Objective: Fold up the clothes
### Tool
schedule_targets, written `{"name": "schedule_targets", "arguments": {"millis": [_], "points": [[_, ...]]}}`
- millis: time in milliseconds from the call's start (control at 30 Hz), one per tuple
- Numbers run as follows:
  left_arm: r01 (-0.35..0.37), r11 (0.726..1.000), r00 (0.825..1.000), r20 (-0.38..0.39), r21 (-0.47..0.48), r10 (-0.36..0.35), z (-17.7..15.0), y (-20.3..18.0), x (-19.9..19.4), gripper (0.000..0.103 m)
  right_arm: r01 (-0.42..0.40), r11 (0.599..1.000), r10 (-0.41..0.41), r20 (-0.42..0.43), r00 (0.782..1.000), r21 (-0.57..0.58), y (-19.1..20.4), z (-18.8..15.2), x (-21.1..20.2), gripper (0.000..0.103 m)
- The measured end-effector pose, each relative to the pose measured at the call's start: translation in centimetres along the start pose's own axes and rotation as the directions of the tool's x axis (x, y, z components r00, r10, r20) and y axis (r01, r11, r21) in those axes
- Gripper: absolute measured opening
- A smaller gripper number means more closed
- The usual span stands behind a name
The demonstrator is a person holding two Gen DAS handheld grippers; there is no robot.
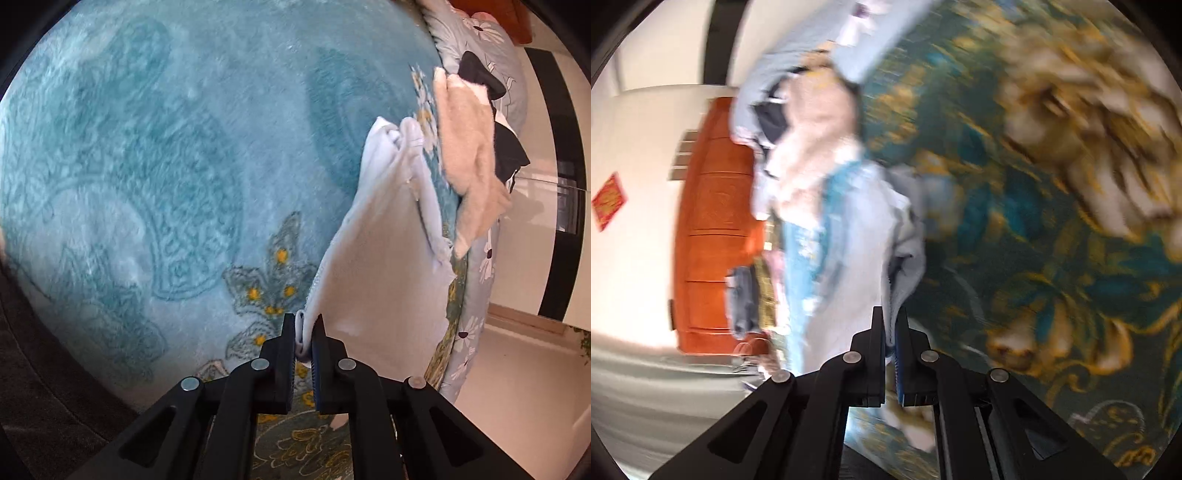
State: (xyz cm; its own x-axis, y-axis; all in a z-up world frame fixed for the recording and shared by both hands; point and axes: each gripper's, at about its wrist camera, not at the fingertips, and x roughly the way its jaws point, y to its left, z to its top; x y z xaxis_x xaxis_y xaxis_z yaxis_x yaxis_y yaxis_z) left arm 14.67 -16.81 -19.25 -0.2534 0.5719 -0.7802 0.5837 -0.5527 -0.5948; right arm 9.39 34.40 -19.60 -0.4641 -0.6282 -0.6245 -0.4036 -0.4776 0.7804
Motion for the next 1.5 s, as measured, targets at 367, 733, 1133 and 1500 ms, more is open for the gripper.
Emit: {"name": "schedule_targets", "arguments": {"millis": [367, 733, 1133, 1500], "points": [[0.036, 0.999, 0.999, -0.024, 0.019, -0.035, 0.2, 0.1, -1.2, 0.012, 0.071, 0.997, -0.070, -0.050, 0.996, 0.008, -1.6, 0.1, 1.2, 0.007], [0.088, 0.996, 0.991, 0.098, 0.002, -0.088, 4.0, 0.6, -5.3, 0.023, 0.240, 0.932, -0.231, 0.065, 0.971, -0.271, 4.8, 1.4, 0.8, 0.010], [0.140, 0.968, 0.989, 0.011, 0.210, -0.146, 4.5, -4.2, -3.8, 0.027, 0.114, 0.766, -0.309, -0.207, 0.928, -0.633, 16.0, -5.1, 20.3, 0.027], [0.146, 0.962, 0.989, -0.017, 0.229, -0.146, 4.9, -4.6, -2.8, 0.029, 0.233, 0.619, -0.405, -0.051, 0.913, -0.750, 20.1, -2.4, 26.4, 0.027]]}}
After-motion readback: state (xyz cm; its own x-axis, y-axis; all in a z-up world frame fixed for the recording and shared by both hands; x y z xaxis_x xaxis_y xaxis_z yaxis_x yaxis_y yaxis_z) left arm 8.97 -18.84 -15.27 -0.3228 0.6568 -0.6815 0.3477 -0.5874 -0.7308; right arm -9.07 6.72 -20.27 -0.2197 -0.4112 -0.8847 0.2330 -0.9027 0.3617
